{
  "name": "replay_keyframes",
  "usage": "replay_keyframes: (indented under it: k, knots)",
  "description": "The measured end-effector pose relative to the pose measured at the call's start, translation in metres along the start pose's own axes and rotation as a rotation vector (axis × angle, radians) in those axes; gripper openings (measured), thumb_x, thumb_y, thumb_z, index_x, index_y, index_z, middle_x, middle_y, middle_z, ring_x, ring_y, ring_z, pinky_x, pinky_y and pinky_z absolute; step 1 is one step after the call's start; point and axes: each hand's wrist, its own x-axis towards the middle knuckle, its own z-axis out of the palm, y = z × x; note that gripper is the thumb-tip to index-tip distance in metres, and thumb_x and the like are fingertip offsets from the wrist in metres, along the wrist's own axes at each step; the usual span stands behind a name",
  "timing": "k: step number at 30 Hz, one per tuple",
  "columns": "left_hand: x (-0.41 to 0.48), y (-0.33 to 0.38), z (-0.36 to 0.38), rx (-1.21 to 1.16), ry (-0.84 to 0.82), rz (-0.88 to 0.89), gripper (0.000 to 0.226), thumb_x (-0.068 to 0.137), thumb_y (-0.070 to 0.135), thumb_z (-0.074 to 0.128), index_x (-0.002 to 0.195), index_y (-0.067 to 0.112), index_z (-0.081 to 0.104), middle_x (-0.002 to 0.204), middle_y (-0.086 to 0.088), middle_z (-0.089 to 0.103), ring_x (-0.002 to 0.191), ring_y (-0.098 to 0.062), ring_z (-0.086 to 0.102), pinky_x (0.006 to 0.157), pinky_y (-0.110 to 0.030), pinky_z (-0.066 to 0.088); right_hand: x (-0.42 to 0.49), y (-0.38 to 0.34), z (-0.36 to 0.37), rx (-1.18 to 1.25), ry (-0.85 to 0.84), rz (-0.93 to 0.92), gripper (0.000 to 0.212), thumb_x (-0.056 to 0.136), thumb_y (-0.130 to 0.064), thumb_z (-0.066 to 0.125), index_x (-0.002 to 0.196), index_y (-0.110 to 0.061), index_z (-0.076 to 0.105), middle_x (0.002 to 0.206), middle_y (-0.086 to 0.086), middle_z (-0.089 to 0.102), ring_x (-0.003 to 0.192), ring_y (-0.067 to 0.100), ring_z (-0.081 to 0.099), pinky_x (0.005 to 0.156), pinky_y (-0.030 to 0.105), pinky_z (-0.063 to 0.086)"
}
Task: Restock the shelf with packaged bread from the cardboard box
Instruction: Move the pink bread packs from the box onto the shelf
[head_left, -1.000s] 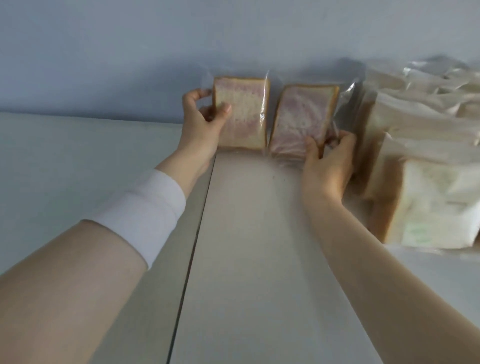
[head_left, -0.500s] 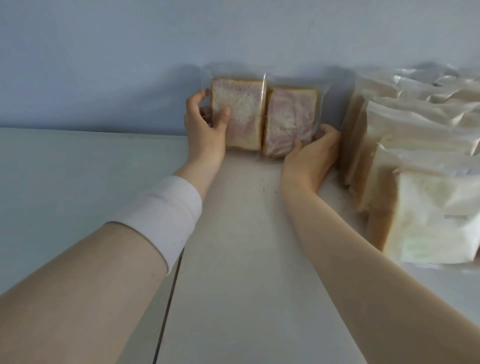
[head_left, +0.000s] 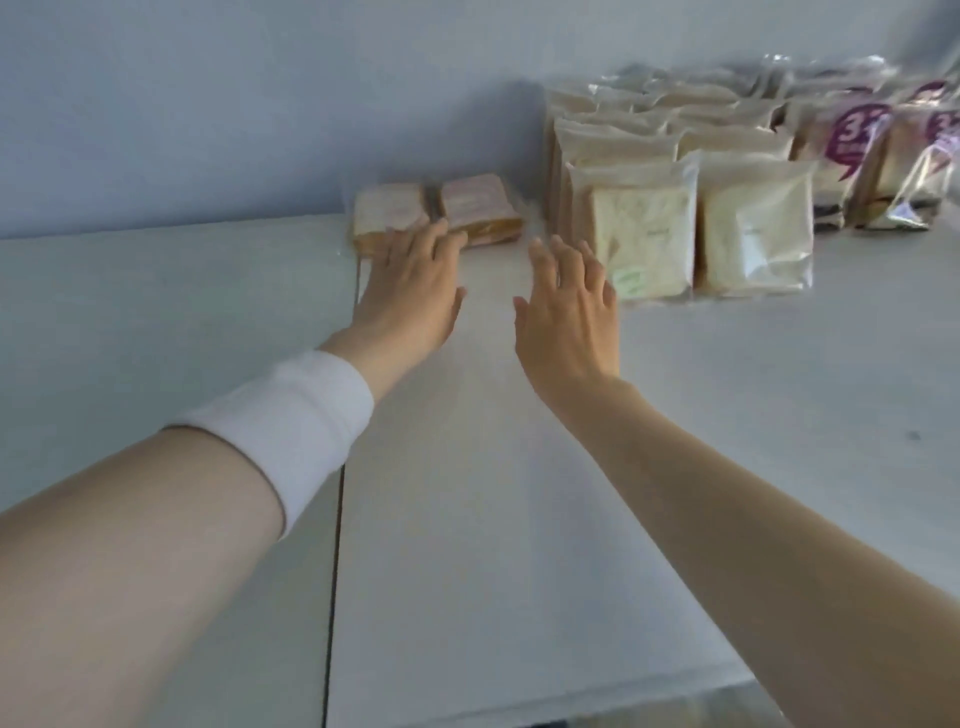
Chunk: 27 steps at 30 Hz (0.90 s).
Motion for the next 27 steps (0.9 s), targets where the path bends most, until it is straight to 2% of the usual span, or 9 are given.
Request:
replay_keyframes:
  k: [2,6,12,16,19,23,27]
  knots:
    - [-0.02,0.039,-0.013,0.072,-0.067,0.122,0.049,0.093,0.022,0.047,0.137,0.007,0.033,0.146,-0.013,0.032,0.139,-0.028,0.022,0.115,-0.044,0.01,-0.036,0.023,-0.027,-0.051,-0.015,0.048,0.054,0.095,-0.024,0.044,0.143,-0.012,0.024,0.15,0.01,0.025,0.142,0.03,0.014,0.112,0.04,0.018]
    - [-0.048,0.149,-0.037,0.139,-0.171,0.306,0.045,0.092,0.024,0.047,0.134,0.009,0.036,0.139,-0.014,0.04,0.131,-0.032,0.033,0.111,-0.045,0.018,-0.11,0.099,-0.09,-0.195,-0.094,0.23,0.052,0.095,-0.026,0.044,0.142,-0.012,0.027,0.151,0.013,0.022,0.143,0.032,0.01,0.114,0.045,0.016]
    - [-0.107,0.388,-0.033,0.144,-0.218,0.662,0.039,0.092,0.019,0.045,0.13,0.009,0.039,0.134,-0.015,0.045,0.126,-0.032,0.037,0.107,-0.044,0.022,-0.264,0.266,-0.186,-0.412,-0.245,0.567,0.044,0.093,-0.022,0.043,0.134,-0.009,0.037,0.146,0.015,0.029,0.142,0.034,0.01,0.112,0.053,0.016]
    - [-0.18,0.557,0.006,0.133,-0.301,0.868,0.038,0.091,0.017,0.044,0.129,0.009,0.04,0.133,-0.016,0.045,0.127,-0.034,0.037,0.107,-0.047,0.025,-0.405,0.378,-0.217,-0.468,-0.392,0.787,0.052,0.09,-0.023,0.048,0.137,-0.007,0.034,0.146,0.018,0.029,0.14,0.038,0.012,0.111,0.059,0.017]
    - [-0.239,0.653,0.046,0.152,-0.373,1.027,0.033,0.091,0.014,0.041,0.124,0.009,0.043,0.131,-0.017,0.048,0.124,-0.035,0.04,0.106,-0.05,0.027,-0.504,0.44,-0.225,-0.426,-0.458,0.982,0.043,0.091,-0.019,0.043,0.132,-0.009,0.04,0.145,0.018,0.032,0.14,0.04,0.012,0.11,0.06,0.015]
    - [-0.289,0.747,0.101,0.159,-0.496,1.168,0.032,0.091,0.016,0.046,0.123,0.01,0.044,0.129,-0.016,0.049,0.123,-0.035,0.041,0.108,-0.05,0.024,-0.599,0.512,-0.224,-0.357,-0.546,1.196,0.036,0.09,-0.016,0.042,0.125,-0.01,0.046,0.136,0.016,0.042,0.136,0.037,0.021,0.109,0.056,0.023]
    - [-0.305,0.813,0.171,0.138,-0.665,1.173,0.033,0.092,0.02,0.047,0.123,0.01,0.043,0.129,-0.015,0.05,0.12,-0.034,0.045,0.103,-0.047,0.031,-0.649,0.581,-0.205,-0.243,-0.62,1.315,0.032,0.09,-0.014,0.038,0.121,-0.009,0.046,0.13,0.016,0.045,0.124,0.035,0.035,0.101,0.044,0.035]
